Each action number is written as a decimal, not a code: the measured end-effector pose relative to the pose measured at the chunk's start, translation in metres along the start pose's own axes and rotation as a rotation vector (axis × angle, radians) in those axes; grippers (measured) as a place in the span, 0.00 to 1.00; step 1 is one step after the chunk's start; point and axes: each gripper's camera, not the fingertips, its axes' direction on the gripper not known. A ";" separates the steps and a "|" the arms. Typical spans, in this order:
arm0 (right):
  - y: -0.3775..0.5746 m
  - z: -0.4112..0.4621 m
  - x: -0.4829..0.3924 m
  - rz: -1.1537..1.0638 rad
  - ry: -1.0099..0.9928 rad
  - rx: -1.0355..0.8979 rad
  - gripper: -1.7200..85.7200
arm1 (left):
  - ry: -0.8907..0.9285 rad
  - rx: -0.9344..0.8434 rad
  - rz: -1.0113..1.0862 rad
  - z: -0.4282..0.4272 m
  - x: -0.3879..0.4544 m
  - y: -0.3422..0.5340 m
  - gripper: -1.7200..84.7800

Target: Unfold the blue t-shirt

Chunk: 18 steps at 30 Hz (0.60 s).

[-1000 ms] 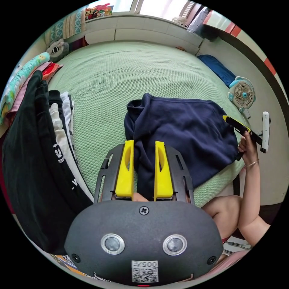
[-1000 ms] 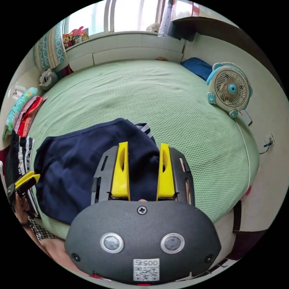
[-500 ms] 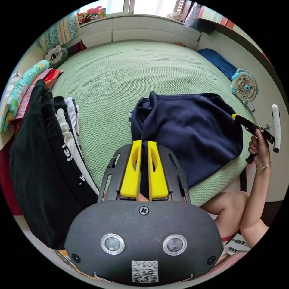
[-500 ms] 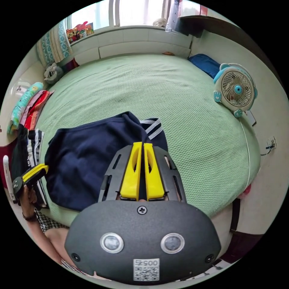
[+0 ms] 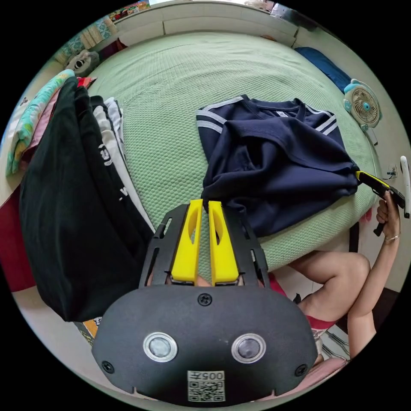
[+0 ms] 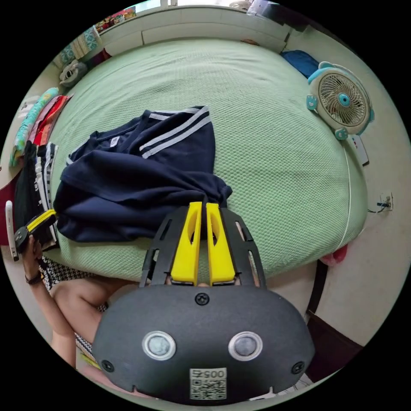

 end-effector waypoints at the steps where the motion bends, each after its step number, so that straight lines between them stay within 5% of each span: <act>1: 0.002 -0.003 0.004 -0.002 -0.025 0.011 0.04 | -0.009 0.007 -0.005 -0.003 0.000 0.003 0.08; 9: 0.013 -0.035 0.025 0.000 -0.163 0.175 0.15 | 0.089 0.224 0.001 -0.048 0.004 0.015 0.14; 18: -0.004 -0.010 -0.010 -0.176 -0.093 0.047 0.17 | 0.172 0.161 0.024 -0.027 0.027 -0.036 0.18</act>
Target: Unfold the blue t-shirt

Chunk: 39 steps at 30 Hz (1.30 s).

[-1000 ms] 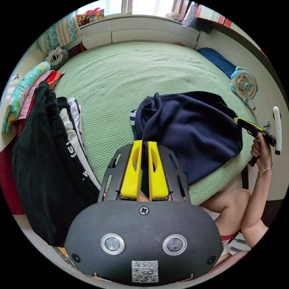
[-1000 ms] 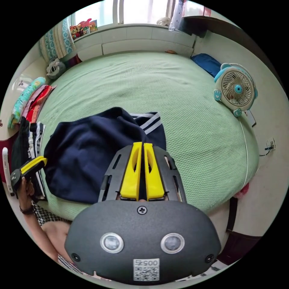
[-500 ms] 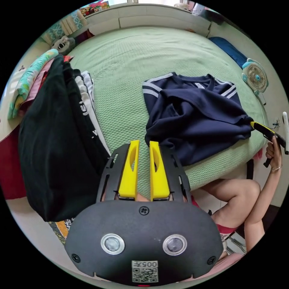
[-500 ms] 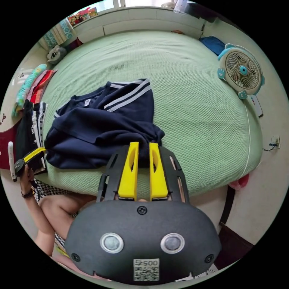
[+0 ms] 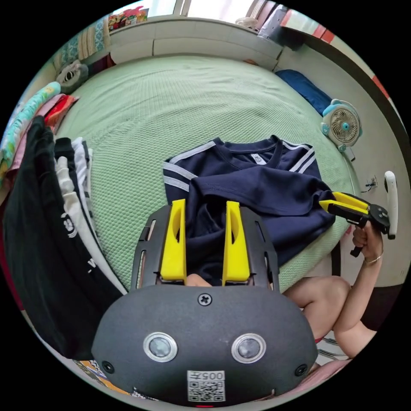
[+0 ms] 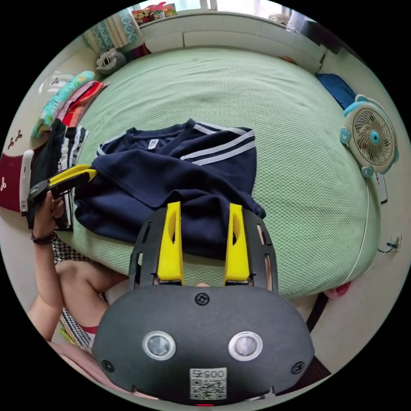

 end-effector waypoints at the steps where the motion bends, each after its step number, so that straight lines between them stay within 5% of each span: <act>1: -0.003 0.005 -0.002 -0.001 0.027 -0.024 0.17 | -0.002 -0.015 -0.008 0.003 0.000 -0.001 0.17; 6: -0.006 0.018 0.005 0.043 0.143 -0.075 0.11 | -0.130 -0.091 -0.055 0.006 0.011 -0.002 0.09; 12: 0.024 -0.004 0.034 0.111 0.042 0.009 0.01 | -0.211 -0.104 -0.024 -0.016 0.025 0.017 0.06; 26: 0.109 -0.038 0.060 0.130 -0.041 0.090 0.01 | -0.222 -0.031 -0.067 -0.093 0.033 0.136 0.03; 39: 0.284 -0.123 0.061 0.120 -0.043 0.252 0.01 | -0.103 0.110 -0.015 -0.208 0.066 0.274 0.03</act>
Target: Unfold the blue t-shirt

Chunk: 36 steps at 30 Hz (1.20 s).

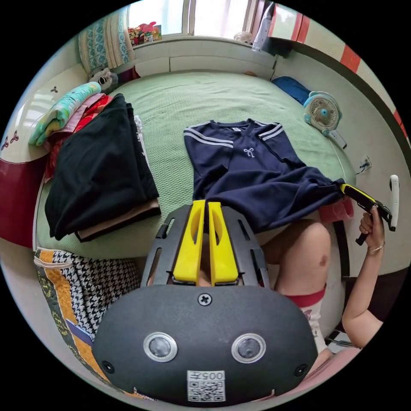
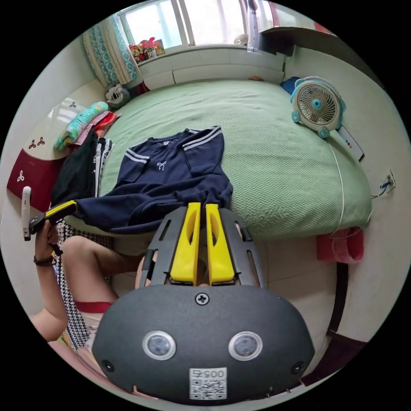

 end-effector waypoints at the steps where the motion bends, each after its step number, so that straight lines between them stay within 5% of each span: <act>1: 0.012 -0.009 0.001 0.001 0.004 0.014 0.01 | 0.009 0.005 0.002 -0.005 0.000 0.005 0.03; 12: 0.089 0.008 0.035 0.111 -0.025 -0.101 0.01 | 0.090 -0.126 -0.024 -0.016 -0.014 0.084 0.06; 19: 0.095 0.016 0.047 0.175 0.019 -0.126 0.05 | 0.071 -0.059 -0.058 -0.042 -0.035 0.079 0.06; 28: 0.006 0.029 -0.016 -0.032 -0.046 0.067 0.13 | 0.119 0.022 0.064 0.010 -0.018 -0.038 0.15; 36: -0.095 0.120 -0.099 -0.294 0.094 -0.010 0.14 | 0.101 -0.137 0.113 0.128 0.004 -0.134 0.17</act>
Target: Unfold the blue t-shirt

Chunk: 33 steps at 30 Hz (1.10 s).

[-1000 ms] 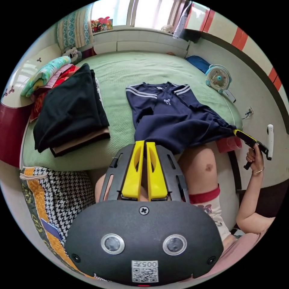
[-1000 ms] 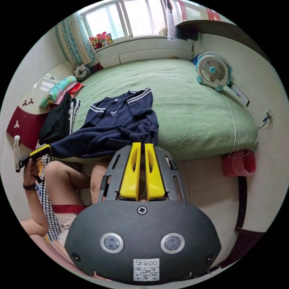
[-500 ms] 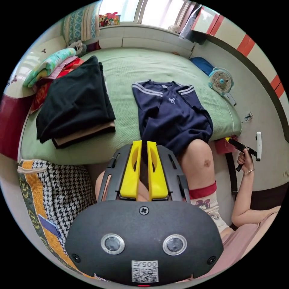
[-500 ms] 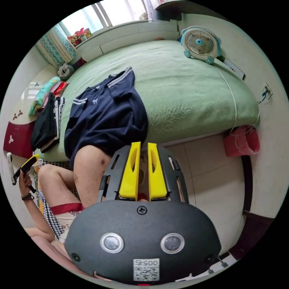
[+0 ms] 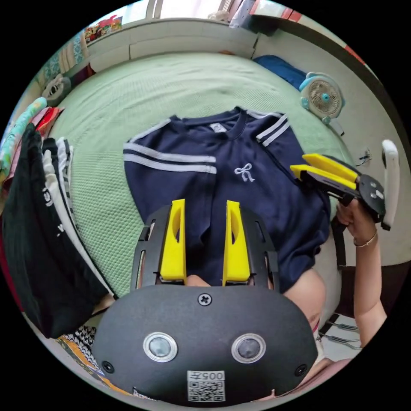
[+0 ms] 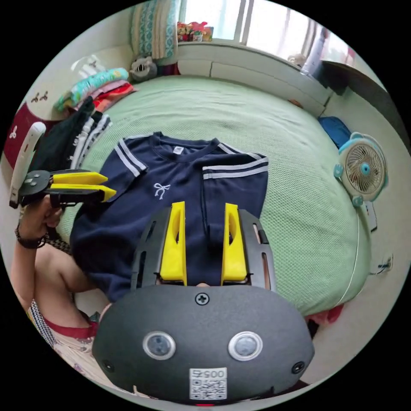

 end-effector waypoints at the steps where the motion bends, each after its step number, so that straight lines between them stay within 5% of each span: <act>1: -0.011 0.014 -0.006 -0.018 0.042 -0.037 0.14 | 0.010 -0.027 -0.015 0.008 -0.003 -0.002 0.18; 14: -0.033 0.028 0.011 0.038 0.088 -0.060 0.00 | 0.012 0.014 -0.049 -0.013 -0.064 -0.001 0.04; 24: 0.032 -0.015 0.181 0.786 0.060 -0.020 0.01 | -0.113 0.247 -0.435 -0.079 -0.186 0.084 0.04; 28: 0.054 -0.006 0.169 0.755 0.006 -0.026 0.01 | -0.234 0.322 -0.462 -0.095 -0.188 0.100 0.02; 33: 0.023 0.001 0.090 0.509 -0.087 0.002 0.05 | -0.124 0.290 -0.386 -0.087 -0.189 0.092 0.02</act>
